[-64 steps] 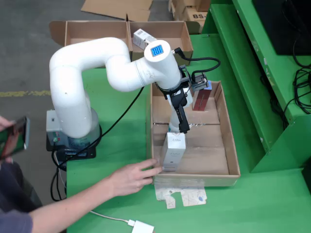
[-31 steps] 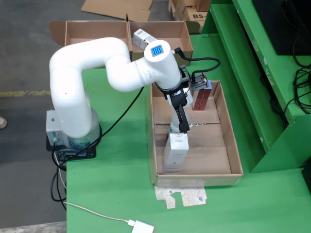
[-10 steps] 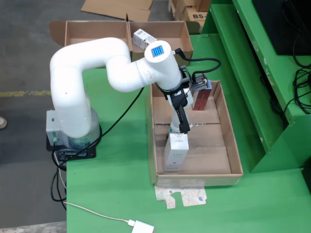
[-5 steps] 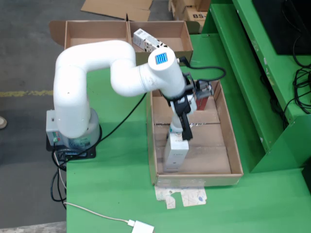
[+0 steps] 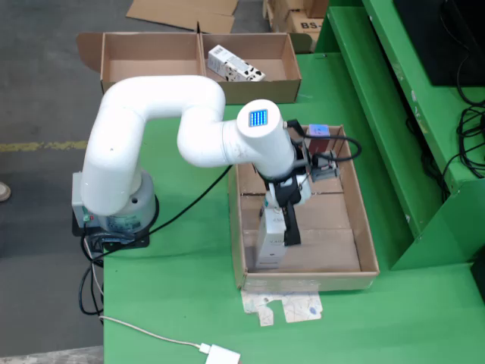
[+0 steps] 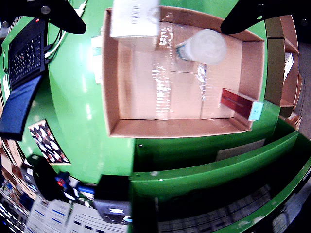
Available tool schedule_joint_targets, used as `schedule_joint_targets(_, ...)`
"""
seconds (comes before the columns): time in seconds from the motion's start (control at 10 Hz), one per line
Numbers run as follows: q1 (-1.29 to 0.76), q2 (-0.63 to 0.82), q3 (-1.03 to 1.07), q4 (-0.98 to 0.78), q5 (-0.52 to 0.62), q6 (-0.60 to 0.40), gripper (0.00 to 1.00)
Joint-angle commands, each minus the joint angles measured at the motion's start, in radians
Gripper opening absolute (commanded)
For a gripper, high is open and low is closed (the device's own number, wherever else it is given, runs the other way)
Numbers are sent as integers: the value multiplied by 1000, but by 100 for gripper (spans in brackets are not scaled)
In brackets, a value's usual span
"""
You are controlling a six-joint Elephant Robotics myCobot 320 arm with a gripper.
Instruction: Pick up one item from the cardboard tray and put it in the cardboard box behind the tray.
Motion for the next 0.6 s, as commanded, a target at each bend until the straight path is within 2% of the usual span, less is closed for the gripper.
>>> schedule_joint_targets(0.0, -66, -37, 115, -19, 10, -10, 100)
schedule_joint_targets(0.5, -27, -52, 115, -14, -13, 12, 100)
